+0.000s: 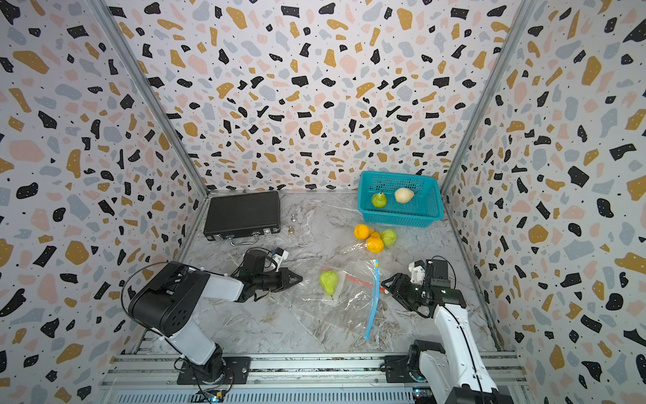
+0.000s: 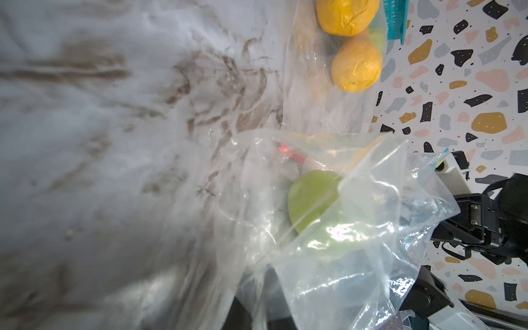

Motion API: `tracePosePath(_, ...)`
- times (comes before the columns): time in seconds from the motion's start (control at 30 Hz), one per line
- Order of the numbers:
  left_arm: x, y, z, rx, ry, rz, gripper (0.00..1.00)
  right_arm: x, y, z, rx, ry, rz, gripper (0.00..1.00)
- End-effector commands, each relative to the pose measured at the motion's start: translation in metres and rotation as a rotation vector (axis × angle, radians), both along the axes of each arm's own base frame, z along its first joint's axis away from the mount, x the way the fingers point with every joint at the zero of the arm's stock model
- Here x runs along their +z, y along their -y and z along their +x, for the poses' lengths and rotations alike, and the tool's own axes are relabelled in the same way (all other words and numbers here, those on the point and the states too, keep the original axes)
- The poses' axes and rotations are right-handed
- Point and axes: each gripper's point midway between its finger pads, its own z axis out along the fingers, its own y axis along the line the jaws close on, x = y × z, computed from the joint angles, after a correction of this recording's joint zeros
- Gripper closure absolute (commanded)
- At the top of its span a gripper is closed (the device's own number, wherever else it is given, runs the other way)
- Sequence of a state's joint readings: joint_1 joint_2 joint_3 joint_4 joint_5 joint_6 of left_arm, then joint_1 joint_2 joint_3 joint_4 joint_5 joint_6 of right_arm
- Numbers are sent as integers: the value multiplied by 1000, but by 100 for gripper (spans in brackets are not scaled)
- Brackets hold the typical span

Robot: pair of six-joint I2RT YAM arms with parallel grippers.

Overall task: Open the zip-top bag and take out the pear
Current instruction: Adjust the zipper food storage bag at the center of the board.

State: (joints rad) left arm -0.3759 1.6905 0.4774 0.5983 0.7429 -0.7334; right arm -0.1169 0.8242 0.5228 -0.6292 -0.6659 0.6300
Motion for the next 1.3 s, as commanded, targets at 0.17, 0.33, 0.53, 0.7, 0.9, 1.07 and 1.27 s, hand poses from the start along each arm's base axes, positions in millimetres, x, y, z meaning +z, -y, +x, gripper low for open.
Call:
tracePosePath(0.17,7,2,5,30,45,-61,90,-15,-23,-10,-28,-66,245,85)
tracePosePath(0.33,8,2,5,37,49,-69,89,-17,-31,1,-35,-39,367,93)
tracePosePath(0.53,8,3,6,39,48,-77,89,-10,-40,8,-6,-2,476,96)
tracePosePath(0.7,8,8,4,28,48,-82,89,-7,-61,9,70,7,488,97)
tracePosePath(0.9,15,19,-1,7,55,-107,89,-9,-75,27,100,35,506,95)
tracePosePath(1.07,40,25,0,14,70,-170,89,-14,-99,38,158,26,534,93)
tracePosePath(1.27,99,37,-12,-27,143,-203,89,-24,-106,50,170,25,580,91)
